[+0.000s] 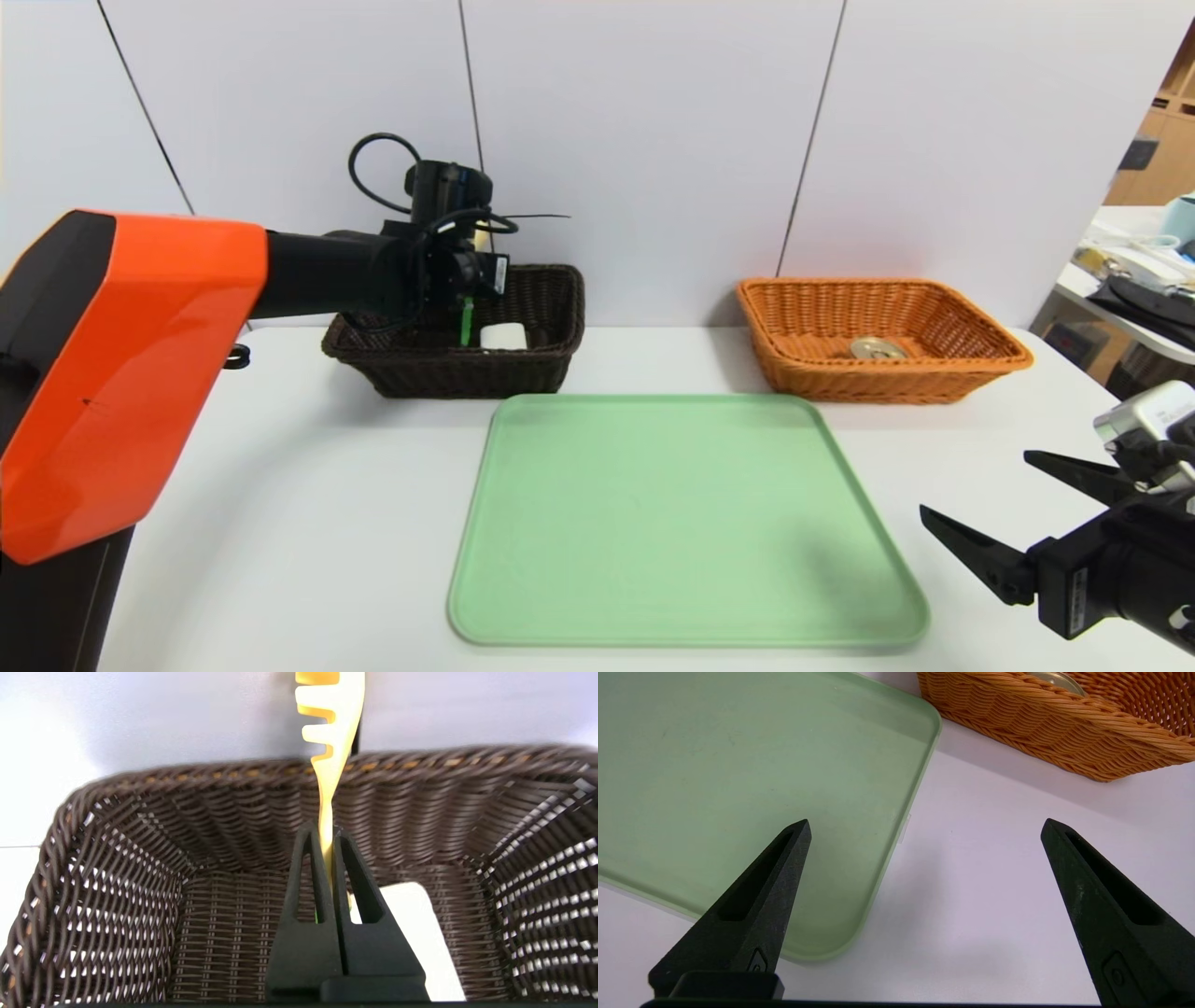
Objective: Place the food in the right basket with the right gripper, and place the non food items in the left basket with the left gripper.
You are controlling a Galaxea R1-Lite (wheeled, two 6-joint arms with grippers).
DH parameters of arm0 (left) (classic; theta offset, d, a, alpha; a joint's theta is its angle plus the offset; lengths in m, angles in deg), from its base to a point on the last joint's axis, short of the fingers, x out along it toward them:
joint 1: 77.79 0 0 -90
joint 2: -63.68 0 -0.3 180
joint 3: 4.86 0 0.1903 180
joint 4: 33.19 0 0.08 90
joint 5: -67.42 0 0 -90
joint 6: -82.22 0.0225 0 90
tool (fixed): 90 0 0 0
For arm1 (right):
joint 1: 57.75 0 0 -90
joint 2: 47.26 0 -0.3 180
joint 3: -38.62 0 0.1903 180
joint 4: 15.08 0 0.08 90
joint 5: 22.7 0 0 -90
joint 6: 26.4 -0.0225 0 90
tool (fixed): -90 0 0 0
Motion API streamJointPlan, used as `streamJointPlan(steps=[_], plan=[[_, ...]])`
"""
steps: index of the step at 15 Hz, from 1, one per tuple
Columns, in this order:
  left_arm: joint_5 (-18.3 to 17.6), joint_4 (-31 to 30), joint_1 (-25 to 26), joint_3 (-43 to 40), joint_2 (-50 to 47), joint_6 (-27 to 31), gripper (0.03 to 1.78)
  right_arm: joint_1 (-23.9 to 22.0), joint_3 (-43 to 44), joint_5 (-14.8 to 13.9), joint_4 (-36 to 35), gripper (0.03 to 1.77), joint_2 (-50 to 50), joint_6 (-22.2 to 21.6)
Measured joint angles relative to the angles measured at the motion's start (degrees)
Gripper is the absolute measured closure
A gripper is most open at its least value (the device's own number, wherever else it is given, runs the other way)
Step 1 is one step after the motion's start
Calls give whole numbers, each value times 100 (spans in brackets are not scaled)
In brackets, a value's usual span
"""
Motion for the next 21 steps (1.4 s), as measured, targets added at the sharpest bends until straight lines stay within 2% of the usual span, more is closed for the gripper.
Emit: streamJointPlan(steps=[1,3,5,9,12,16,21], plan=[[6,-2,0,-12,2,-6,175,0,0,2,-1,10,0,2],[-11,-24,-6,-80,0,-43,139,0,-4,5,0,10,0,2],[11,-115,-13,-127,0,-54,111,0,-1,0,-1,10,0,2],[17,-115,-17,-284,-118,-76,70,6,-1,2,0,10,0,11],[33,-126,-28,-825,-516,-83,51,9,-1,0,0,10,7,13],[52,-219,-39,-1991,-1342,-91,35,9,29,-9,2,10,24,22],[262,-1213,-247,-3989,-2492,-61,23,11,46,-30,7,10,33,118]])
